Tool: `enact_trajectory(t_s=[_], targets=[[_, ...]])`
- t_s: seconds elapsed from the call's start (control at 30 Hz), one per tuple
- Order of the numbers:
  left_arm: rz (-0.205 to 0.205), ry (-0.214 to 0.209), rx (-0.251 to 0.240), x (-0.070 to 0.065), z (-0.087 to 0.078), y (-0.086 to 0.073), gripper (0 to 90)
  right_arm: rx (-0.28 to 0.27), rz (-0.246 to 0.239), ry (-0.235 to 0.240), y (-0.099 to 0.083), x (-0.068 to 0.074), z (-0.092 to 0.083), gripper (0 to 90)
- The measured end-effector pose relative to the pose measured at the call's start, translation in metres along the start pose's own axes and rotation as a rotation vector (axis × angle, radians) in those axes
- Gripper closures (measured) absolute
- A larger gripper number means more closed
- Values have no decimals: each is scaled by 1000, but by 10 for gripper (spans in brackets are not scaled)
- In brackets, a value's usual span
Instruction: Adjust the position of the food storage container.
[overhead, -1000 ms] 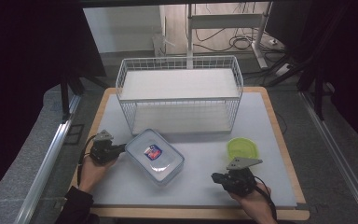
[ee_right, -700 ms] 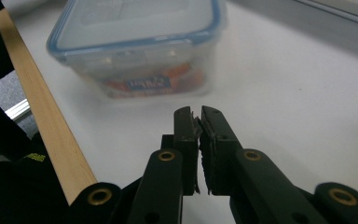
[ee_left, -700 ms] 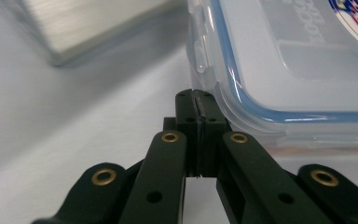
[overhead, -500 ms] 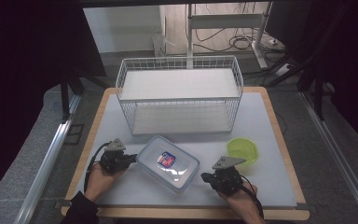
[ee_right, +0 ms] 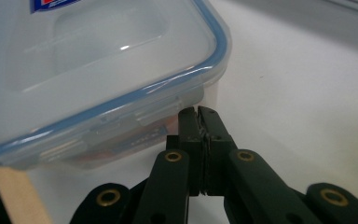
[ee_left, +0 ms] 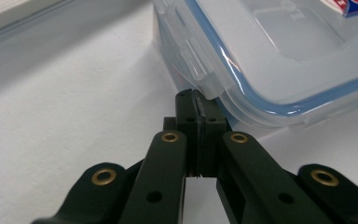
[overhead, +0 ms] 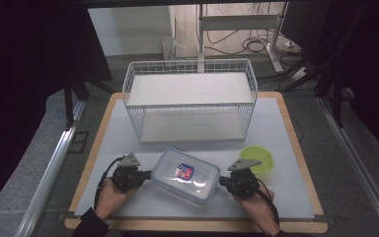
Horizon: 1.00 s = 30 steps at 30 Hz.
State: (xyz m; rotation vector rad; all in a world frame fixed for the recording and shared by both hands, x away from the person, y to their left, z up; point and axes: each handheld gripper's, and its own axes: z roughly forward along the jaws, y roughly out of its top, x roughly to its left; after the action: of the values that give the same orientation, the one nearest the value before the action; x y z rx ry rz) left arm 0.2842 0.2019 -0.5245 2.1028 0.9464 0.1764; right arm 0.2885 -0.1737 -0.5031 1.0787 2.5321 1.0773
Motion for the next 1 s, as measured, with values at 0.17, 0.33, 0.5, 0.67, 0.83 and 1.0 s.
enact_trajectory(t_s=[0.17,0.33,0.5,0.67,0.83,1.0], targets=[[7,-12,11,-13,-1,-3,900,3,10,-54,6,-9,4,895],[17,-23,21,-22,-1,-5,900,-4,13,-82,11,-15,9,896],[39,-29,34,-31,-2,-6,900,-3,7,-107,15,-19,13,896],[59,-19,42,-36,-2,-6,900,-2,4,-114,16,-22,15,896],[73,-1,49,-35,-3,-5,852,8,-44,-131,17,-20,12,876],[82,52,15,-32,-12,-5,733,-2,-65,-112,13,-20,-3,775]])
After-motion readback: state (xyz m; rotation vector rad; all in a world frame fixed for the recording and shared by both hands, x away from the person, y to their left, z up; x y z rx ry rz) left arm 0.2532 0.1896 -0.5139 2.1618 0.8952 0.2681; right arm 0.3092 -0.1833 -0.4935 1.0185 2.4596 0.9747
